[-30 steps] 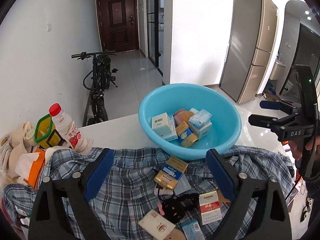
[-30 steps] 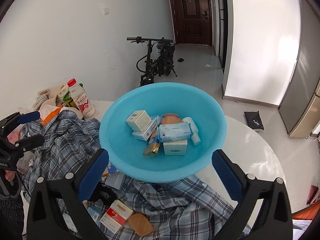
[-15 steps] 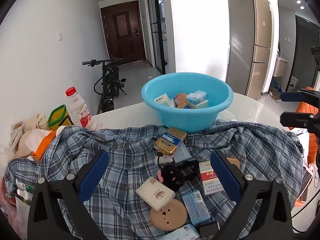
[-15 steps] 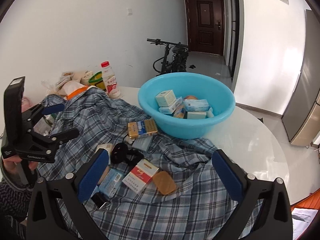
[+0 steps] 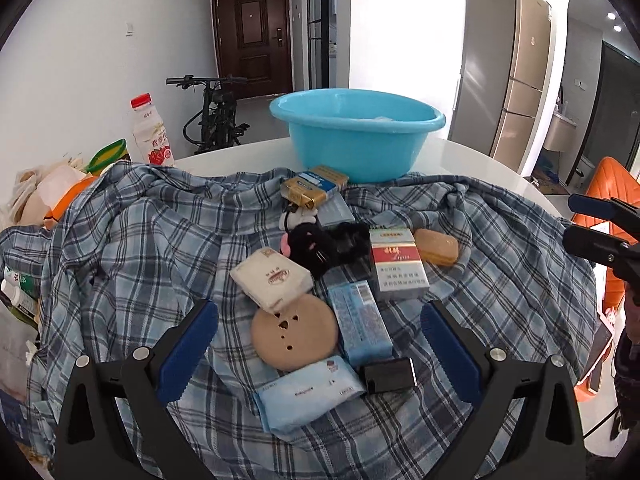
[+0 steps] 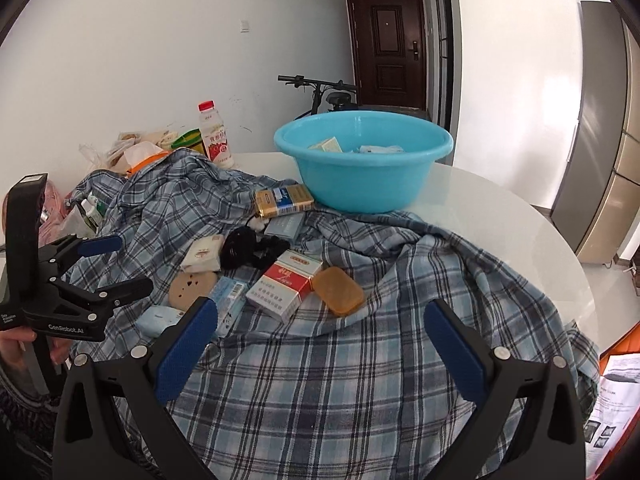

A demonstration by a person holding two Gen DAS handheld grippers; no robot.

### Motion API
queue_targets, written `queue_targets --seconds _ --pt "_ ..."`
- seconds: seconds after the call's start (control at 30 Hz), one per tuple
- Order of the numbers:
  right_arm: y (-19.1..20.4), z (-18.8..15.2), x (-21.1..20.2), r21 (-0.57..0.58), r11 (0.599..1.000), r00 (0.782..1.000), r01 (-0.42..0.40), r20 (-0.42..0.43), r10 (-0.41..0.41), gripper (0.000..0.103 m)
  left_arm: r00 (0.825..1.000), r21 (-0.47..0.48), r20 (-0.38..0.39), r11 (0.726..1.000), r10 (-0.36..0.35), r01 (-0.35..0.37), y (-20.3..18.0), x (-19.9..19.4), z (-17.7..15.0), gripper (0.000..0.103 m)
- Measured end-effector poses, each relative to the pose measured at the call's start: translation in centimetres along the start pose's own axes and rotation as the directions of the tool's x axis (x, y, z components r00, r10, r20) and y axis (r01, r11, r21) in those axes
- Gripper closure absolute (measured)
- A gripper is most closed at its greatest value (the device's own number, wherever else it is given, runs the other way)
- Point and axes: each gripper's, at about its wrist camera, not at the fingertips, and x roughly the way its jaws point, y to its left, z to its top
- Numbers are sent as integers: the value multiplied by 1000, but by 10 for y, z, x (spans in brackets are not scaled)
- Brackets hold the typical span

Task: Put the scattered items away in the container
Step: 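Withdraw both grippers from the basin back over the shirt, then grasp the Babycare wipes pack on the shirt with the left gripper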

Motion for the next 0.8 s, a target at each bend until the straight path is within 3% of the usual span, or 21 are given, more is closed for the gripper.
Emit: queue_targets --seconds 0.17,0.4,0.6,0.8 --pt "-2 -24 7 38 999 999 32 -12 -31 0 997 2 -53 998 -64 64 -8 14 -25 0" --pt "4 -50 13 24 999 998 38 -54 -37 0 988 12 -139 997 -71 73 -16 30 -53 0" --pt "-4 -56 21 77 997 997 18 -77 -12 0 988 -54 -143 997 -58 51 -2 37 -52 0" --pt "-1 -57 22 47 998 996 41 -77 -38 0 983 -52 -180 998 -29 20 14 52 -41 0"
